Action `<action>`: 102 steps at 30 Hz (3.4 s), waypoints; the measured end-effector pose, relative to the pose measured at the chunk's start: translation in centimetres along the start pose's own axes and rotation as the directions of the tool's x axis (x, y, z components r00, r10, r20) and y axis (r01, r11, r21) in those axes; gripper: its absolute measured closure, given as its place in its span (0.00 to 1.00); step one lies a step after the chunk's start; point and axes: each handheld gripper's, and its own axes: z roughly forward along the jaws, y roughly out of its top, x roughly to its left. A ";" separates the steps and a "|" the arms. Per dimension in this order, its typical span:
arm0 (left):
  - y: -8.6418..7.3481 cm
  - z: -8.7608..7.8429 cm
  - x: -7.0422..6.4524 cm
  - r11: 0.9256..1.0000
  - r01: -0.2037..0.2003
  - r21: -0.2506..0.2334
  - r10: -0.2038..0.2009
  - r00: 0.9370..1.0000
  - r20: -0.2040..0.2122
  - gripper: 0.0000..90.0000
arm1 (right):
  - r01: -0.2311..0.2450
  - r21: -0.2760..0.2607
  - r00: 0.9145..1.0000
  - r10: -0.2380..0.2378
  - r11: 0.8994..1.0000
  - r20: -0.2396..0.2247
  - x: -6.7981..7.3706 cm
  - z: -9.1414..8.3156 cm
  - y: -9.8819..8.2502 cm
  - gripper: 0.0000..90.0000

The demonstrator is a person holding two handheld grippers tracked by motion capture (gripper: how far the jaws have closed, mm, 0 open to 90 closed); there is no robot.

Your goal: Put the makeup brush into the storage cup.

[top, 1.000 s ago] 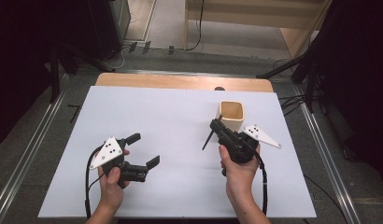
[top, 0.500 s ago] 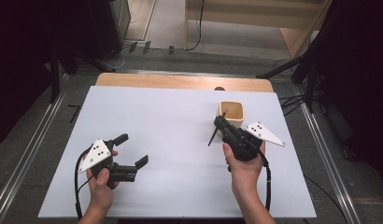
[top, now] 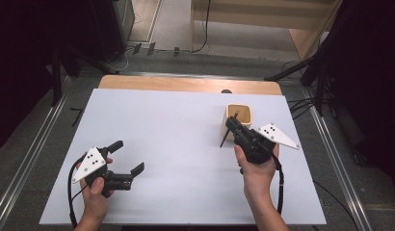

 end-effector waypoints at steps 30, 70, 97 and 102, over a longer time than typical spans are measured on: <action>-1.6 -2.6 1.6 1.000 0.007 0.009 -0.007 0.998 -0.055 0.00 | 0.076 -0.046 0.994 -0.072 0.996 0.082 -3.7 -0.2 3.9 0.94; -1.6 -2.3 1.3 1.000 -0.005 0.023 0.006 0.999 -0.037 0.00 | 0.142 0.017 0.972 -0.143 0.990 0.188 -8.3 4.1 1.8 0.94; -1.7 -2.0 1.0 0.999 -0.017 0.042 0.019 0.999 -0.038 0.00 | 0.093 0.128 0.970 -0.119 0.987 0.212 -9.6 5.0 -2.1 0.94; -1.7 -1.9 1.0 0.999 -0.018 0.048 0.020 0.999 -0.035 0.00 | 0.080 0.139 0.973 -0.108 0.987 0.204 -9.6 5.0 -2.2 0.87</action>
